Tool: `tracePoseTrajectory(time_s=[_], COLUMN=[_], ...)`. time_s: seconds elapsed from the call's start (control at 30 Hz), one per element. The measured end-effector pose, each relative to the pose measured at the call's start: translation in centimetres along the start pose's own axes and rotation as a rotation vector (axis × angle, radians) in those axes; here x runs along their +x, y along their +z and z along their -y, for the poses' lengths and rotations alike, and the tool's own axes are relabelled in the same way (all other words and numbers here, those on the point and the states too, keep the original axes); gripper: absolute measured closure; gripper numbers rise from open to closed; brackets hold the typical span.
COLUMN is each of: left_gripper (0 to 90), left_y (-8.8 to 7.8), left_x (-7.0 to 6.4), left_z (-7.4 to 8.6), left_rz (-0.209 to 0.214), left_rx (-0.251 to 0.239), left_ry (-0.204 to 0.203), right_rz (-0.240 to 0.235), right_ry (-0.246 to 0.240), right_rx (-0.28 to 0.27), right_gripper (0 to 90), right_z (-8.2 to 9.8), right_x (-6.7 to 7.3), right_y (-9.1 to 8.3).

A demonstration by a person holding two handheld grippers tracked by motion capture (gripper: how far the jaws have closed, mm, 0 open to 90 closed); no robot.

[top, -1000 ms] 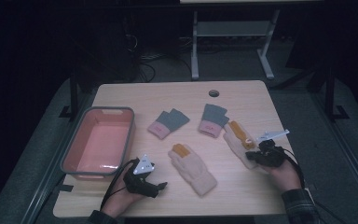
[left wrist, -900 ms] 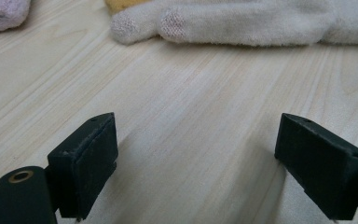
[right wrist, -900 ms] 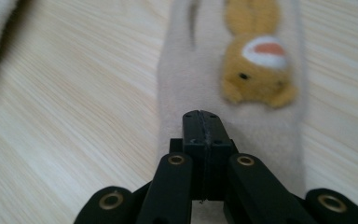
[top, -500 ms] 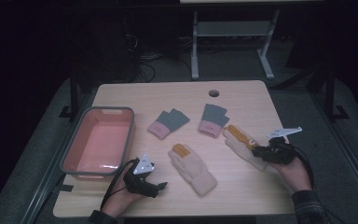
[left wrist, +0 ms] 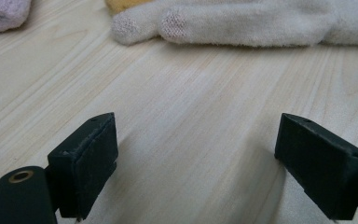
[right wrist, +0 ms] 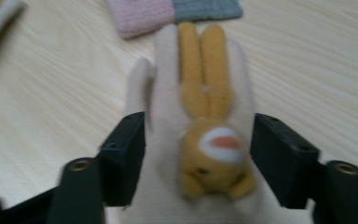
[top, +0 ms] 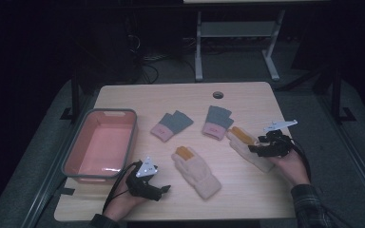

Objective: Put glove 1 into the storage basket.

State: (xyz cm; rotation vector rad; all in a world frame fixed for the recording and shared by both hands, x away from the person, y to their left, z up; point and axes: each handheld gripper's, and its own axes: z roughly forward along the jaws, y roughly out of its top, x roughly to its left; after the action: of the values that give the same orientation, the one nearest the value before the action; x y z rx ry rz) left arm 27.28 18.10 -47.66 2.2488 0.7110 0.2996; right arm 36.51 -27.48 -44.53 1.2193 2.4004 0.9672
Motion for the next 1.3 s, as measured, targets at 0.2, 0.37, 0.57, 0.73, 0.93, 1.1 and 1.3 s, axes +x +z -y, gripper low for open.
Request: tracePoseTrajectory(time_s=[0.2,0.37,0.57,0.73,0.93,1.1,1.3], left_gripper=[12.4,12.4,12.5,12.4,12.4,12.4,12.4], left_y=[0.0,0.0,0.0,0.0,0.0,0.0,0.0], left_x=[0.0,0.0,0.0,0.0,0.0,0.0,0.0], left_z=[0.0,0.0,0.0,0.0,0.0,0.0,0.0], left_rz=[0.000,-0.001,-0.001,-0.001,-0.001,-0.001,-0.001], left_rx=[0.000,0.001,0.001,0.001,0.001,0.001,0.001], left_ry=[0.000,0.001,0.001,0.001,0.001,0.001,0.002], right_rz=[-0.008,-0.036,-0.019,-0.016,-0.034,-0.050,-0.068], right_ry=[-0.037,-0.014,-0.028,-0.026,0.004,0.024,0.068], right_rx=[0.043,0.067,0.063,0.077,0.065,0.035,-0.009], right_gripper=[26.8,28.8,53.6,67.1,69.0,68.7,68.4], right_z=[0.3,0.4,0.8,0.9,1.1,0.9,0.5], right_x=[0.1,-0.1,-0.1,-0.1,-0.5,-0.5,-0.6], right_y=[1.3,2.3,1.9,1.5,1.4,0.9,-0.4])
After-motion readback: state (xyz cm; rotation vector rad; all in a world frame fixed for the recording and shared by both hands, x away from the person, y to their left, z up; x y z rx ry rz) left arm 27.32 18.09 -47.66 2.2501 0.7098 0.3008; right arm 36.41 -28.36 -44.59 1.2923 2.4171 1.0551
